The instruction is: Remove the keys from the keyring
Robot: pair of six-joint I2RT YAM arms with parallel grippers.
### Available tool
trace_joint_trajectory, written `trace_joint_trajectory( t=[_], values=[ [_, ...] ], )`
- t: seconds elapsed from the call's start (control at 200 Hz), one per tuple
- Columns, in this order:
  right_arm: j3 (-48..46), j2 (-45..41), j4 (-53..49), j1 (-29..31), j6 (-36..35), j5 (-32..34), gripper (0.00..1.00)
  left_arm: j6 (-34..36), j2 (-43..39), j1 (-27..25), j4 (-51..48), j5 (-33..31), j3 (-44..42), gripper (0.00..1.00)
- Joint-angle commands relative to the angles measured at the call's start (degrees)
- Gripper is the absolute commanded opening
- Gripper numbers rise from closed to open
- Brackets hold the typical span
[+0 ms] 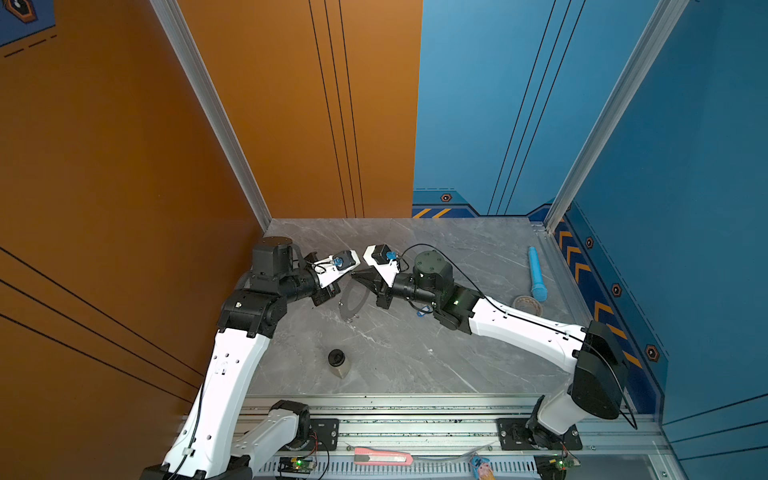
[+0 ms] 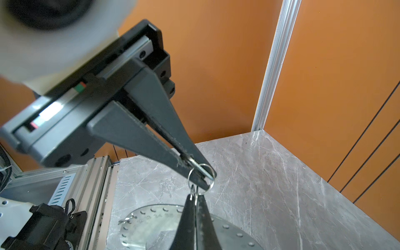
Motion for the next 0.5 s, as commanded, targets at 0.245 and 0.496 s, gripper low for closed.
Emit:
trace_joint_trajectory(
  t=[0.245, 0.496],
  values=[
    [-3.4, -3.4, 11.3, -1.0, 7.5, 1.1, 0.00, -0.3, -1.0, 3.2, 0.6, -1.1, -2.4, 0.00],
    [-3.1, -2.6, 21.0, -0.7, 14.6, 2.1, 0.00, -1.1, -0.3, 3.1, 0.8, 1.4, -3.1, 0.00]
  ],
)
